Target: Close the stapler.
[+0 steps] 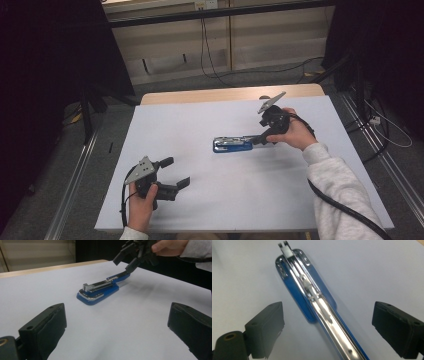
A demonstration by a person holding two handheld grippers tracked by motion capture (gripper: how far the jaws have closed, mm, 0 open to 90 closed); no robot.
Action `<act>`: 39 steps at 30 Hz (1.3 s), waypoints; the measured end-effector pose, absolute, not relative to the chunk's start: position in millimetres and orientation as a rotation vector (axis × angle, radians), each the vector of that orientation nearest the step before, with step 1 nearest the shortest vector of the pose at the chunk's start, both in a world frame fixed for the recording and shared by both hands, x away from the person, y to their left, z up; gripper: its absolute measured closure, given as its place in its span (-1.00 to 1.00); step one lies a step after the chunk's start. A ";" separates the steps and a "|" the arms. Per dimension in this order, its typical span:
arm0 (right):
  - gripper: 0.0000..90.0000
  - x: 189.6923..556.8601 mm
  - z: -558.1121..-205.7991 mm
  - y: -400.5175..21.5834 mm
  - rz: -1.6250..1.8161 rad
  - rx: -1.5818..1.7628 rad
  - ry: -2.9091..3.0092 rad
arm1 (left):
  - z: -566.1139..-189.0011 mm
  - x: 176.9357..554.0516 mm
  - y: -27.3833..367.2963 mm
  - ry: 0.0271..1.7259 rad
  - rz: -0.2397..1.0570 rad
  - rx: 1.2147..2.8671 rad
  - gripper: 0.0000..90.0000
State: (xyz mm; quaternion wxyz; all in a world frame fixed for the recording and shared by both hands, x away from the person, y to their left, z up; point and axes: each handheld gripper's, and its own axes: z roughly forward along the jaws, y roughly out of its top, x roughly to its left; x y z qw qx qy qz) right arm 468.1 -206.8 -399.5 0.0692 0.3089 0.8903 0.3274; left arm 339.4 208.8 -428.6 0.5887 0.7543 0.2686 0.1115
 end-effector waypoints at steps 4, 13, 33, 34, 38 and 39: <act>-0.80 457.3 -403.1 -223.0 0.986 0.985 2.628 | -430.0 347.9 202.6 0.673 0.249 1.770 -0.95; -0.73 426.7 -414.8 -255.3 0.976 1.096 2.487 | -429.2 369.5 187.2 0.752 0.257 1.807 -0.93; 0.24 402.6 -431.9 -280.6 0.961 1.272 2.325 | -433.9 408.6 156.7 0.870 0.320 1.899 -0.15; 0.33 402.5 -433.3 -280.5 0.949 1.275 2.321 | -435.0 411.4 155.0 0.865 0.306 1.895 -0.04; 0.78 402.2 -435.9 -281.8 0.980 1.289 2.309 | -437.6 420.9 144.6 0.874 0.284 1.943 0.43; 0.83 402.3 -436.1 -282.0 0.990 1.292 2.308 | -438.1 423.6 142.3 0.878 0.285 1.951 0.43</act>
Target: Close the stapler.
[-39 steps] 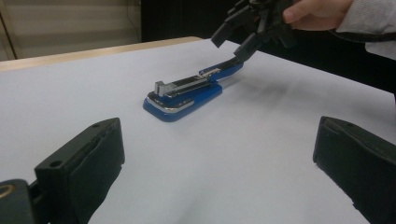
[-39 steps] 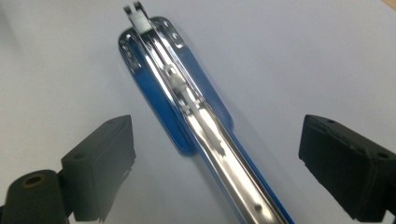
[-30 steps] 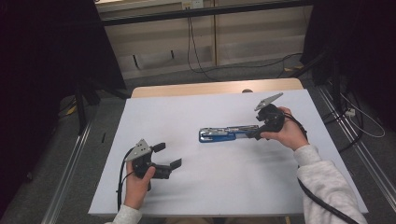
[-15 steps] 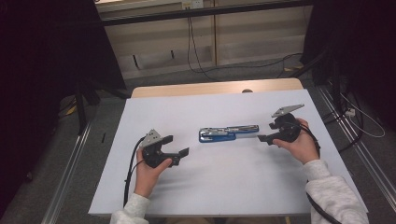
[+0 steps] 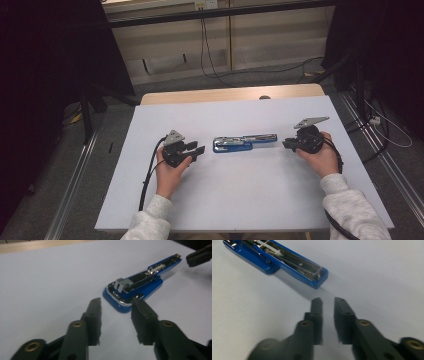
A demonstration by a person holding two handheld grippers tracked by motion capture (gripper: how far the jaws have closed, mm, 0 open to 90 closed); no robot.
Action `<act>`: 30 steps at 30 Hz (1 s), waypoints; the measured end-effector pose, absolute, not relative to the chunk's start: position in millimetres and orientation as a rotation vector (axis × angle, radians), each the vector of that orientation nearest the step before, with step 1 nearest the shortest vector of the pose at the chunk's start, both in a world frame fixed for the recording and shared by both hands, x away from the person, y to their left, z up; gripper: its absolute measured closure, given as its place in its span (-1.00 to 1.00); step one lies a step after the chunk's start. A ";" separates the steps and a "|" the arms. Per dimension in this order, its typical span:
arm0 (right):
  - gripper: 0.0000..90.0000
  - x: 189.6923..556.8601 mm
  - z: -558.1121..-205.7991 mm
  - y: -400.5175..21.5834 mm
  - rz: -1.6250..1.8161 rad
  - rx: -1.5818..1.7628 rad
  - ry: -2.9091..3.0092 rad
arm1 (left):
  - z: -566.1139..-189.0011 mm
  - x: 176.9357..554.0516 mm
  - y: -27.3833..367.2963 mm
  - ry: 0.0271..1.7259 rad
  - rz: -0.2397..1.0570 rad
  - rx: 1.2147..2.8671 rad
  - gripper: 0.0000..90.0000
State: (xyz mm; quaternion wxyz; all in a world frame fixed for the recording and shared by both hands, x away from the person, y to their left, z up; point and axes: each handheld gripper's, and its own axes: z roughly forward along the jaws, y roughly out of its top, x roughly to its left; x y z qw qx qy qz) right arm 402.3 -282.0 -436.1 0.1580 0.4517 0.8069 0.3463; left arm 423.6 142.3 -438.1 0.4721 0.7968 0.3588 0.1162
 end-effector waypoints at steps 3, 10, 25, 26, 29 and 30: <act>0.96 405.9 -440.4 -282.7 1.000 1.311 2.286 | -440.4 428.9 134.9 0.893 0.272 1.960 0.73; 1.00 410.9 -445.1 -278.6 0.968 1.284 2.299 | -450.3 436.5 120.4 0.890 0.246 2.023 0.90; 1.00 418.0 -449.3 -262.4 0.914 1.185 2.358 | -457.7 447.4 99.8 0.884 0.270 2.124 0.95; 1.00 418.3 -449.9 -262.3 0.922 1.188 2.360 | -459.2 447.8 99.9 0.898 0.263 2.109 0.95; 1.00 419.2 -450.8 -260.1 0.914 1.172 2.366 | -461.3 449.2 100.6 0.900 0.264 2.115 0.95; 1.00 419.2 -450.0 -259.2 0.916 1.168 2.363 | -461.7 449.6 100.7 0.903 0.266 2.113 0.95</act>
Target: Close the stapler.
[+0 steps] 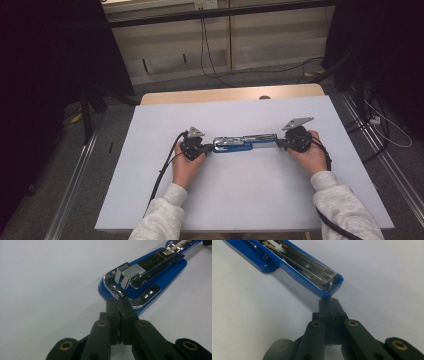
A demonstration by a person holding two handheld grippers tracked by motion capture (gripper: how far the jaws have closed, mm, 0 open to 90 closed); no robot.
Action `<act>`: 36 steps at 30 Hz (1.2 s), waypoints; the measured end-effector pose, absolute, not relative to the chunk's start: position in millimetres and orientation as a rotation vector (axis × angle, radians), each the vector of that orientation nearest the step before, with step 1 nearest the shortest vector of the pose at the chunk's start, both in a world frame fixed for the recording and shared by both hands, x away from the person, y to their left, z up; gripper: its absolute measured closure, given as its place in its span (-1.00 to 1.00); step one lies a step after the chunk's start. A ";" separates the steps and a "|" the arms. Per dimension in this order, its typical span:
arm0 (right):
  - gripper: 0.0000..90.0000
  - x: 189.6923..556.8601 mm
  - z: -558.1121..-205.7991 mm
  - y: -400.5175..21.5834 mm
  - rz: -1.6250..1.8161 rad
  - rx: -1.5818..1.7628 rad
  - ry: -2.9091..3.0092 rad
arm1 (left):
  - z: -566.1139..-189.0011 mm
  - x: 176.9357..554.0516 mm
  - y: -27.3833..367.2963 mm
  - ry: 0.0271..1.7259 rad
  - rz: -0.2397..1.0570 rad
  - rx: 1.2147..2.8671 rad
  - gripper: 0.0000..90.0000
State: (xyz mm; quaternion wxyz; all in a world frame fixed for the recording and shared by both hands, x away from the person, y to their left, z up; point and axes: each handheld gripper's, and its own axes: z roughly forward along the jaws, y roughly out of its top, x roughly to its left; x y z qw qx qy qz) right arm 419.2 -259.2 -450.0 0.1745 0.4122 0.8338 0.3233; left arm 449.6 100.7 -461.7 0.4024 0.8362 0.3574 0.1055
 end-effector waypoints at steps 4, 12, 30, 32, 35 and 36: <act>1.00 419.3 -444.5 -257.3 0.949 1.154 2.345 | -462.6 451.4 100.0 0.925 0.254 2.087 0.96; 1.00 419.2 -441.2 -255.4 0.972 1.141 2.345 | -462.2 455.4 99.8 0.922 0.255 2.096 0.97; 0.09 416.3 -438.9 -247.5 1.154 1.247 2.276 | -456.5 456.2 111.4 0.962 0.289 2.034 0.37; -0.05 412.7 -437.0 -248.1 1.186 1.267 2.270 | -452.3 453.7 117.1 0.973 0.278 2.004 0.16; -0.28 404.8 -434.4 -248.3 1.210 1.277 2.262 | -446.8 447.5 126.2 0.956 0.238 1.966 -0.04; -0.31 401.9 -434.0 -248.1 1.210 1.275 2.266 | -444.5 444.2 129.5 0.959 0.235 1.957 -0.12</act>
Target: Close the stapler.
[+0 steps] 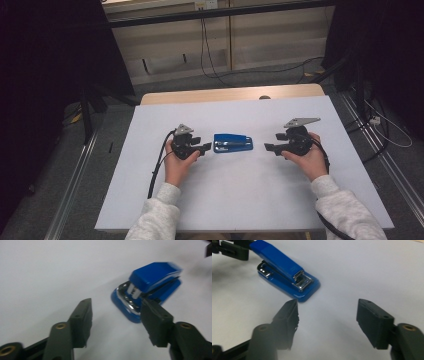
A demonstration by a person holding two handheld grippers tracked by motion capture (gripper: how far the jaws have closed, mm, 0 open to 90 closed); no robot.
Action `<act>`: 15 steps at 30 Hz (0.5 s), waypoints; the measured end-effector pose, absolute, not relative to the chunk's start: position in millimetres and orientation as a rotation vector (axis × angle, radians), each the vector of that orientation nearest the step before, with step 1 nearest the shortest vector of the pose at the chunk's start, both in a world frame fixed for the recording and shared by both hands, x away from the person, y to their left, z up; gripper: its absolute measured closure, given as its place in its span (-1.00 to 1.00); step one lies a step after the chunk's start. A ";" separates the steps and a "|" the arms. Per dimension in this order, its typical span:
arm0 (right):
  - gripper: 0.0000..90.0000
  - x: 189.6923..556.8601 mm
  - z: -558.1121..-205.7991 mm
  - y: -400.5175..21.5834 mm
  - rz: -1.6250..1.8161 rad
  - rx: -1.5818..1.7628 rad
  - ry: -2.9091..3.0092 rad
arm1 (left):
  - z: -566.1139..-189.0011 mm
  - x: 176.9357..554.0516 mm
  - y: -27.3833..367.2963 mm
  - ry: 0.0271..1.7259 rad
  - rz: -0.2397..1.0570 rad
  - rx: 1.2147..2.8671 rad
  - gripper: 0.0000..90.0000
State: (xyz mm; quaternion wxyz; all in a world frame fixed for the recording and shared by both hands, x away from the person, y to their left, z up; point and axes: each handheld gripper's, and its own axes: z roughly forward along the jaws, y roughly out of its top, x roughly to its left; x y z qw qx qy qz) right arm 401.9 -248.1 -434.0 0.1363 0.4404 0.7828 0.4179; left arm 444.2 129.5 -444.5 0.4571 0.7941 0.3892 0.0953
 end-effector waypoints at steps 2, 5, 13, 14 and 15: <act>-0.42 395.0 -433.6 -247.1 1.211 1.275 2.270 | -441.9 440.6 134.3 0.957 0.224 1.946 -0.22; -0.49 387.2 -432.7 -245.6 1.204 1.251 2.290 | -438.1 434.0 141.0 0.959 0.227 1.936 -0.30; -0.63 368.9 -430.3 -246.8 1.207 1.226 2.300 | -431.3 420.2 148.5 0.941 0.221 1.936 -0.48; -0.64 367.1 -430.5 -247.4 1.204 1.228 2.303 | -430.8 418.9 149.5 0.934 0.224 1.937 -0.50; -0.64 363.0 -430.4 -248.0 1.213 1.233 2.306 | -430.4 417.6 150.4 0.931 0.225 1.937 -0.53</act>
